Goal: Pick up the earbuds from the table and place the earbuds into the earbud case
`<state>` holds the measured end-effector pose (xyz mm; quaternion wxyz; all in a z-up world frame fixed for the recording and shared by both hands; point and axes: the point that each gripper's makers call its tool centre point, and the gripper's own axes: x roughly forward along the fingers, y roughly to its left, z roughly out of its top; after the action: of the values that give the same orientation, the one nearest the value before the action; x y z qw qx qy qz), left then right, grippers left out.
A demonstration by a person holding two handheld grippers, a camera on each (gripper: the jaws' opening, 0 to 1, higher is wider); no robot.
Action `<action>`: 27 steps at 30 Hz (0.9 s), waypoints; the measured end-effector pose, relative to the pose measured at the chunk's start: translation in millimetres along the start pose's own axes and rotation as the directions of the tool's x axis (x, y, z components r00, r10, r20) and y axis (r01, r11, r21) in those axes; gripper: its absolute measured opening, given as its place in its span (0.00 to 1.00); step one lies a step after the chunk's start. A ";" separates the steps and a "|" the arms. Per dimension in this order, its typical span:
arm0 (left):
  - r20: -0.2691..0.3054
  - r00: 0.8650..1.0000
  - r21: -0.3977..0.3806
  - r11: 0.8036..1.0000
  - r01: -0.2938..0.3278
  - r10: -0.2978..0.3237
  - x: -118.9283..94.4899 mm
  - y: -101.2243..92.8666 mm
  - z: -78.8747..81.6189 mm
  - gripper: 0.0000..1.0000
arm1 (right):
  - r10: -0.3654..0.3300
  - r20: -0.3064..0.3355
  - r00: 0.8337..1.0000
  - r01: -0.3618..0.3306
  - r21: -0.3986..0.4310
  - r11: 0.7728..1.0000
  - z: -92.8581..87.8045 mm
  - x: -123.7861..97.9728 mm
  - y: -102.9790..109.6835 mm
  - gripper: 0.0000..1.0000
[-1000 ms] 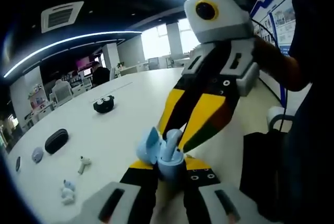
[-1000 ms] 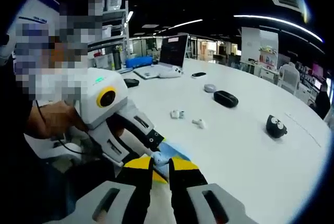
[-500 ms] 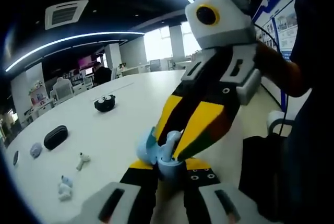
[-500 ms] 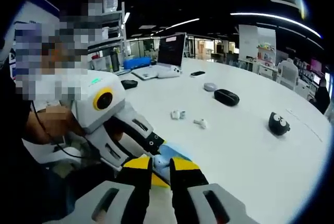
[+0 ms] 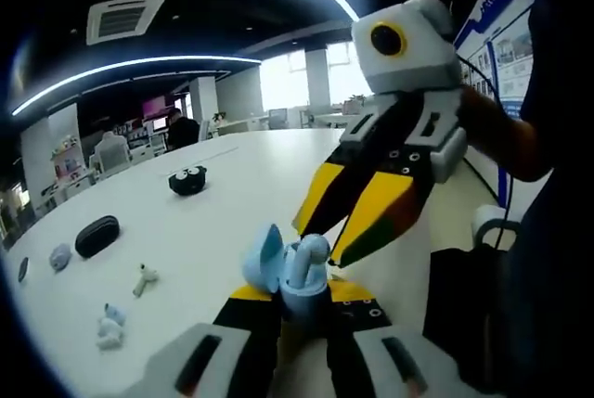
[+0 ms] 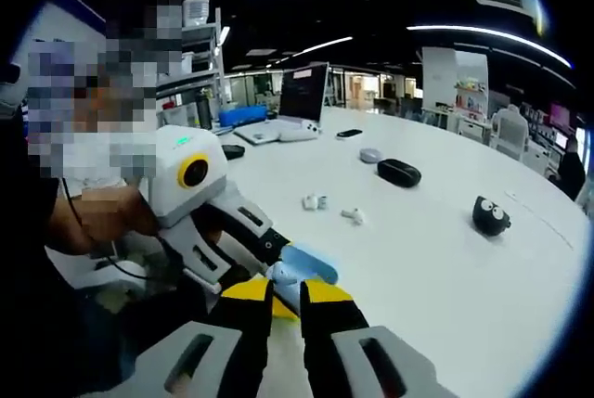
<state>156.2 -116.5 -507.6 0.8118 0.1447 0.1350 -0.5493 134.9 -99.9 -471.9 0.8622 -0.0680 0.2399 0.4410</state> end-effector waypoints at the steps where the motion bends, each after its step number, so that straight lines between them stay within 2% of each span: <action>1: 0.000 1.000 0.000 1.000 0.000 0.000 0.0 0.0 0.0 0.19 | 0.004 0.001 1.000 -0.004 -0.001 1.000 0.6 0.8 1.7 0.10; 16: 0.003 1.000 -0.010 1.000 -0.003 0.003 -1.1 -1.4 -1.5 0.19 | 0.014 0.009 1.000 -0.014 -0.022 1.000 8.5 0.2 0.7 0.09; 21: 0.009 1.000 -0.022 1.000 -0.003 0.003 -1.9 -1.6 -1.7 0.19 | 0.049 0.031 0.998 -0.048 -0.032 0.998 25.1 -1.4 1.9 0.09; 27: 0.021 1.000 -0.037 0.999 -0.005 0.006 -2.6 -1.5 -1.7 0.19 | 0.052 0.032 0.998 -0.048 -0.127 0.991 53.0 9.8 -10.5 0.10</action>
<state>153.8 -114.2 -508.3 0.8172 0.1241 0.1361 -0.5462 166.8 -81.7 -431.1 0.8489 -0.1085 0.1980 0.4779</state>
